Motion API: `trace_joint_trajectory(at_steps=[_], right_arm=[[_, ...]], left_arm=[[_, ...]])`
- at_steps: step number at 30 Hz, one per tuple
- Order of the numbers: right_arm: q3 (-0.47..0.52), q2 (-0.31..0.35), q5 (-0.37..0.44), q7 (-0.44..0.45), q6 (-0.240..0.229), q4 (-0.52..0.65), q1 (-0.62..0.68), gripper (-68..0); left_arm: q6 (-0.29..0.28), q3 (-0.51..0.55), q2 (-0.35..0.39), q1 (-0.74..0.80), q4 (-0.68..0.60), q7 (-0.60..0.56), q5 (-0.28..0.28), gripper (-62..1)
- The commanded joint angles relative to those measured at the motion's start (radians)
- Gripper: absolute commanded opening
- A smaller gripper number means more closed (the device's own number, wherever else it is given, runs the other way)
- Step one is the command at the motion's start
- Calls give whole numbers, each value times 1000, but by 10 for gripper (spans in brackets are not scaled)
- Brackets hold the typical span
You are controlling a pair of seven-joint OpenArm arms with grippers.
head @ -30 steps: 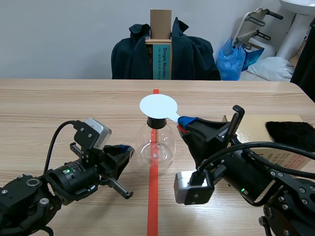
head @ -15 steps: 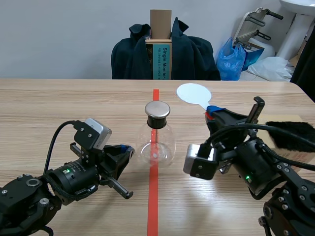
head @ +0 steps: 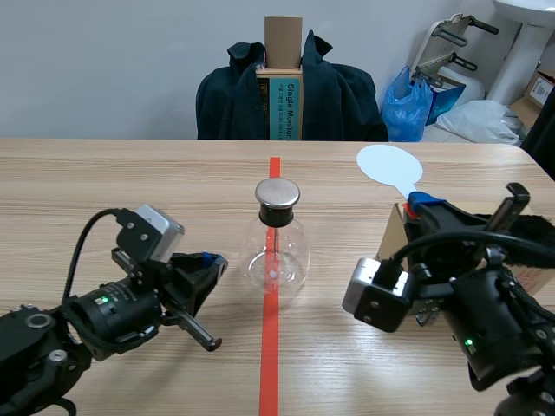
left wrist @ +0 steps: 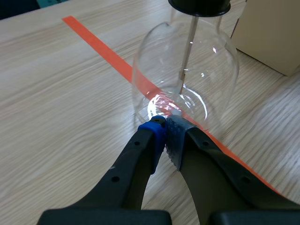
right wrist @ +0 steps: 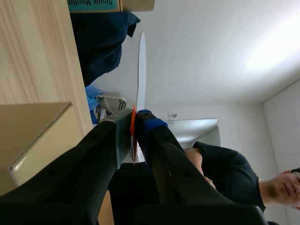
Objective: Do the electroscope experiment.
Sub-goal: 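Move the plate toward and away from the electroscope, then put the plate down on the right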
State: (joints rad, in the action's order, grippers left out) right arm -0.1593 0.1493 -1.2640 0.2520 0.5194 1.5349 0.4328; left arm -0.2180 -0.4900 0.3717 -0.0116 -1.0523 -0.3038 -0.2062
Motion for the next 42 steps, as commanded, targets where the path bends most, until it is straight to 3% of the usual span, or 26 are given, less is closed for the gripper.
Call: trace_joint_trajectory(at_steps=[1, 4, 9, 16, 27, 29, 30, 32, 34, 35, 42], right_arm=[[4, 14, 11, -18, 16, 27, 19, -667], [20, 14, 11, -29, 39, 40, 66, -667], [62, 14, 11, -31, 39, 39, 117, -667], [80, 14, 11, -82, 34, 15, 121, -667], [82, 14, 11, -102, 33, -81, 76, -667], [82, 14, 11, -116, 33, -98, 63, -667], [82, 14, 11, -121, 33, -105, 57, -667], [82, 14, 11, -134, 33, -121, 46, -667], [82, 14, 11, -145, 32, -133, 37, -667], [82, 14, 11, -152, 30, -138, 34, -667], [81, 13, 11, -161, 26, -148, 30, -667]], left_arm=[[-2, 37, 33, 34, -80, -13, -6, -592], [-2, 84, 83, 113, -198, -13, -6, -592], [-5, 182, 152, 297, -416, -8, -6, -592], [-17, 354, 183, 559, -696, 54, -6, -592], [-120, 515, 183, 747, -880, 149, -6, -587], [-153, 528, 183, 754, -885, 156, -6, -520], [-166, 531, 183, 754, -888, 163, -6, -456], [-190, 536, 182, 754, -888, 162, -6, -257], [-196, 536, 180, 753, -888, 138, -6, -11], [-196, 536, 177, 753, -888, 134, -6, 14], [-196, 536, 174, 754, -888, 128, -6, 14]])
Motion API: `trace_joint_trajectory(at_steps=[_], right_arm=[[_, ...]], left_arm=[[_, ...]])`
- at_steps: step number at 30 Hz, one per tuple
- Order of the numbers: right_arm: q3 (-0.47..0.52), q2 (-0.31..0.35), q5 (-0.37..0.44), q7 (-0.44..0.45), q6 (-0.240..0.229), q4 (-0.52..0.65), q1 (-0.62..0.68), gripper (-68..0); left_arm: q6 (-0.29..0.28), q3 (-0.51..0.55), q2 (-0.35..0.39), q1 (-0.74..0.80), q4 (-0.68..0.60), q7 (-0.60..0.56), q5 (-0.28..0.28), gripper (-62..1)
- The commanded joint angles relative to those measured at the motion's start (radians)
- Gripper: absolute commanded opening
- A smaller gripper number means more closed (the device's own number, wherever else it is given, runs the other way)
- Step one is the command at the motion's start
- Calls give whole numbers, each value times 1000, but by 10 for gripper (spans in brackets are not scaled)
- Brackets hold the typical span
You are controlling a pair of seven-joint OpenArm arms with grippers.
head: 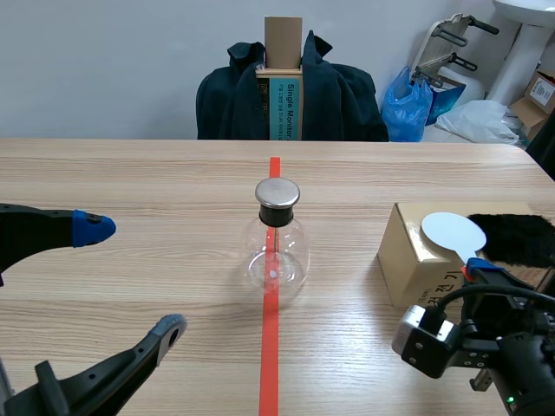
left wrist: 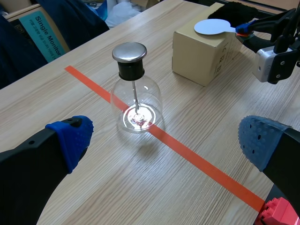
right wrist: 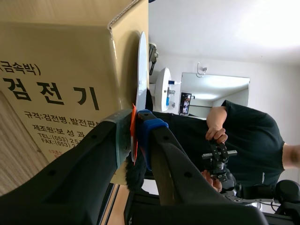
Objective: Do the electroscope experiment.
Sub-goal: 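Put the plate down on the right, then return to the home posture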
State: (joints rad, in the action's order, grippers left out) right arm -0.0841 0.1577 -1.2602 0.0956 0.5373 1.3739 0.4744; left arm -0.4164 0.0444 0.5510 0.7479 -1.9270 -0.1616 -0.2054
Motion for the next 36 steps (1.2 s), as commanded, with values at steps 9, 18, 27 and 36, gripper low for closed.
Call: trace_joint_trajectory(at_steps=[9, 18, 27, 36], right_arm=[[6, 5, 9, -8, 8, 13, -11, -642], [6, 5, 11, -18, 8, 13, -11, -208], [7, 6, 76, -23, 21, 13, 6, 4], [6, 138, 366, 15, -39, 14, 156, 4]], left_arm=[[3, 1, -5, -6, -13, -14, -7, 14], [3, 1, -5, -6, -13, -14, -7, 14], [3, 1, -5, -6, -13, -13, -6, 14], [3, 1, -5, -6, -11, -13, -6, 14]])
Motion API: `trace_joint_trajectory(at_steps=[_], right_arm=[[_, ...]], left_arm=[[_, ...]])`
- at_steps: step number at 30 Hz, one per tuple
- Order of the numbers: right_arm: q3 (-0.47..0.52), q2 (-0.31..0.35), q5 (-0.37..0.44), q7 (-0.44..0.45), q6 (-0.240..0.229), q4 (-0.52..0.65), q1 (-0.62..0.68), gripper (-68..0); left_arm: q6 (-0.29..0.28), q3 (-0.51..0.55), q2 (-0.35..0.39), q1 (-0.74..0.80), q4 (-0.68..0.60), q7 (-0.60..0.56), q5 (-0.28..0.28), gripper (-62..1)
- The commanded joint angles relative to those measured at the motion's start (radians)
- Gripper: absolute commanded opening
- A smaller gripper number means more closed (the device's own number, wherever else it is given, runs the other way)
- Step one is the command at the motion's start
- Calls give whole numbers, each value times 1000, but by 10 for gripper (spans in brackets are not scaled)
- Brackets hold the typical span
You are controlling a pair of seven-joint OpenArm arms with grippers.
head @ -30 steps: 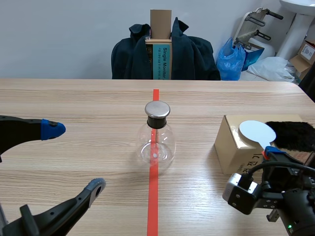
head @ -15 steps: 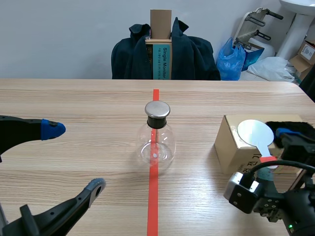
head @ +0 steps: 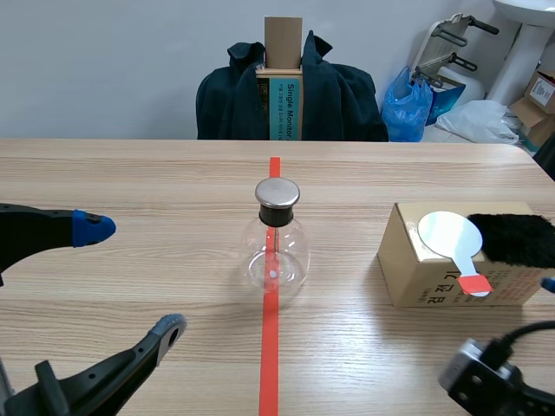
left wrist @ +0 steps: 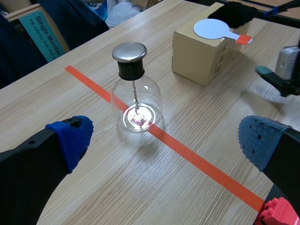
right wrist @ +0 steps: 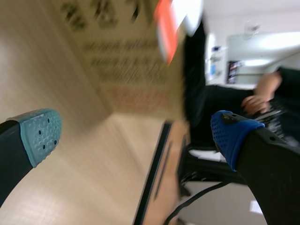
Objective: Do the electroscope experiment.
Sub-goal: 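Return to the home posture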
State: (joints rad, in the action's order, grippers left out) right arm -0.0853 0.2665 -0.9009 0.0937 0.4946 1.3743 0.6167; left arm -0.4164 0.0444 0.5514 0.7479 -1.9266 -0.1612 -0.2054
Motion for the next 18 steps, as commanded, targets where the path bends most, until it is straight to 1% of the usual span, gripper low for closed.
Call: trace_joint_trajectory(at_steps=[1, 3, 6, 9, 11, 13, 18], right_arm=[[8, 47, 47, 36, -3, 14, 33, 4], [7, 82, 136, 82, -6, 23, 74, 4], [6, 122, 273, 195, -45, 59, 132, 4], [6, 163, 424, 295, -58, 115, 181, 4], [6, 195, 536, 354, -68, 162, 206, 4], [6, 228, 666, 397, -74, 212, 225, 4], [7, 296, 987, 455, -77, 319, 237, 4]], left_arm=[[5, 1, -5, -6, -12, -13, -6, 14], [6, 1, -5, -6, -12, -13, -6, 14], [6, 1, -5, -6, -12, -10, -6, 14], [6, 1, -5, -6, -12, -2, -6, 14], [6, 1, -5, -6, -12, -2, -6, 14], [6, 1, -5, -6, -12, -2, -6, 14], [6, 1, -5, -6, -12, -3, -6, 14]])
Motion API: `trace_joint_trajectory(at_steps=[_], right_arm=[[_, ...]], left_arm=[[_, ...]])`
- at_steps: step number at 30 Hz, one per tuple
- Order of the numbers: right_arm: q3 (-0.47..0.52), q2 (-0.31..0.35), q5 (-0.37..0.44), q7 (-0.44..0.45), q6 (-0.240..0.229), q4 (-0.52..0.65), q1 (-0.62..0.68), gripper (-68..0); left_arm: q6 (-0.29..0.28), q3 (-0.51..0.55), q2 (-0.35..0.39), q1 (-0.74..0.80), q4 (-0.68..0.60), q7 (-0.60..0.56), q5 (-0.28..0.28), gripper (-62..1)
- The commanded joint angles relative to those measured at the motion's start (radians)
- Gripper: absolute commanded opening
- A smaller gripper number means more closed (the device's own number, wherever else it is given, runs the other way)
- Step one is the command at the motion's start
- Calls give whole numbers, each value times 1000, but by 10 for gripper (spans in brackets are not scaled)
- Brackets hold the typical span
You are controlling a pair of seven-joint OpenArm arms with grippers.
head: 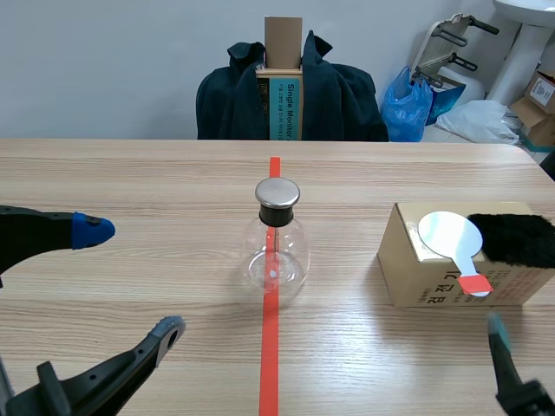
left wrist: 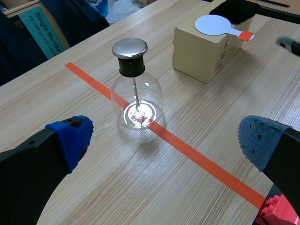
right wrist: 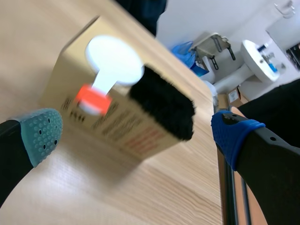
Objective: Do the electroscope experiment.
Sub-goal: 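Return to the home posture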
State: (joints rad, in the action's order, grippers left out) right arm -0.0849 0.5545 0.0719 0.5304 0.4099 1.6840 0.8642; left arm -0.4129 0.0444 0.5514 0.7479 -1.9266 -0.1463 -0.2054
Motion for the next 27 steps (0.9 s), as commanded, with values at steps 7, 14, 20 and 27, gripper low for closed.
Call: trace_joint_trajectory(at_steps=[7, 14, 20, 27], right_arm=[[6, 41, 342, 72, -21, 143, -17, 4], [6, 42, 364, 71, -137, 233, -18, 4], [6, 80, 273, 56, -343, 252, -40, 4], [6, 88, 260, -63, -446, 252, -127, 4]], left_arm=[[2, 1, -5, -6, -12, -16, -6, 14], [2, 1, -5, -6, -12, -14, -6, 14], [2, 1, -5, -6, -12, -13, -6, 14], [1, 1, -36, -9, -12, -13, -7, 14]])
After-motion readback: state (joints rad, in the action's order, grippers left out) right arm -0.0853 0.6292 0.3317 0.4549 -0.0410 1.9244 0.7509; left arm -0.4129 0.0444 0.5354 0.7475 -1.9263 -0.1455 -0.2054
